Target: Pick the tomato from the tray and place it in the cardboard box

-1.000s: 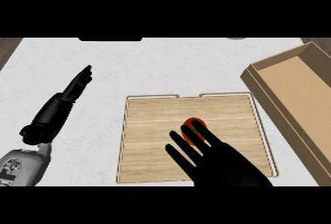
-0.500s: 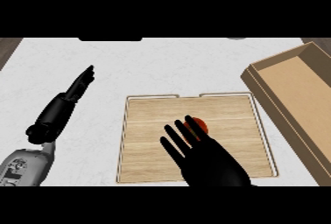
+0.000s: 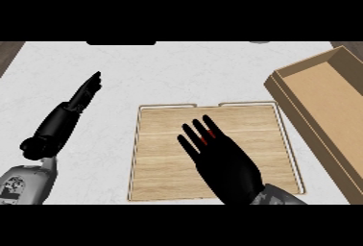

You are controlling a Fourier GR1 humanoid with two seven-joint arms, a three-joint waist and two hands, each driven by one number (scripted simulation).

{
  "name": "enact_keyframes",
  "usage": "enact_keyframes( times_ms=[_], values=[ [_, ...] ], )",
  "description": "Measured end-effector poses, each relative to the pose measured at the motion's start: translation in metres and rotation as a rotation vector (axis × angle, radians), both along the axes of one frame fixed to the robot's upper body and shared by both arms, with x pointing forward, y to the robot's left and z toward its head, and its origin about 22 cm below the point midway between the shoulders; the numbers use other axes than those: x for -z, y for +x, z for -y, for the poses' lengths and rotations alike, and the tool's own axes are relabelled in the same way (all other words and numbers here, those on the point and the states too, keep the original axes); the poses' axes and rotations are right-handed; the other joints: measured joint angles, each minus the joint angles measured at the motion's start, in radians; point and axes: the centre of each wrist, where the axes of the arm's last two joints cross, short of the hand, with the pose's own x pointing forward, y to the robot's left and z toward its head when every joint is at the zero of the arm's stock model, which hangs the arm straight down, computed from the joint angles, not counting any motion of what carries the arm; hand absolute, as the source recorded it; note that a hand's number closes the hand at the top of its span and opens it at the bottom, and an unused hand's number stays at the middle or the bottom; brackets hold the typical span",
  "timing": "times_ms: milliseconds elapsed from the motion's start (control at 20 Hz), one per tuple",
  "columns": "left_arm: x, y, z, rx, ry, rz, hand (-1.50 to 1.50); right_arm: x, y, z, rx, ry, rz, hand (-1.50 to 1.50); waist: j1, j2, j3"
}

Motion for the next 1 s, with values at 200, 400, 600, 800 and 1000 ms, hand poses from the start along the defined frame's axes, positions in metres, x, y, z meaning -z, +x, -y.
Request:
enact_keyframes(
  times_ms=[200,400,600,800,1000],
  values=[
    [-0.001,0.002,0.002,-0.002,-0.002,-0.005,0.0,0.008,0.005,0.004,-0.011,0.001,-0.024,-1.5,-0.001,0.0,0.0],
    [-0.003,0.003,0.001,-0.006,0.0,0.01,0.0,0.023,0.007,0.003,-0.008,-0.007,-0.038,-1.5,-0.002,0.0,0.0],
    [-0.002,0.001,0.002,-0.001,-0.006,0.0,0.0,0.028,0.016,0.0,0.018,-0.028,-0.024,-1.5,-0.001,0.0,0.0],
    [0.002,0.007,-0.002,-0.007,0.002,0.01,0.0,0.035,0.024,0.0,0.032,-0.035,-0.006,-1.5,-0.002,0.0,0.0],
    [0.003,0.005,-0.001,-0.008,0.006,0.004,0.0,0.041,0.036,0.007,0.04,-0.037,-0.026,-1.5,-0.001,0.0,0.0]
  ],
)
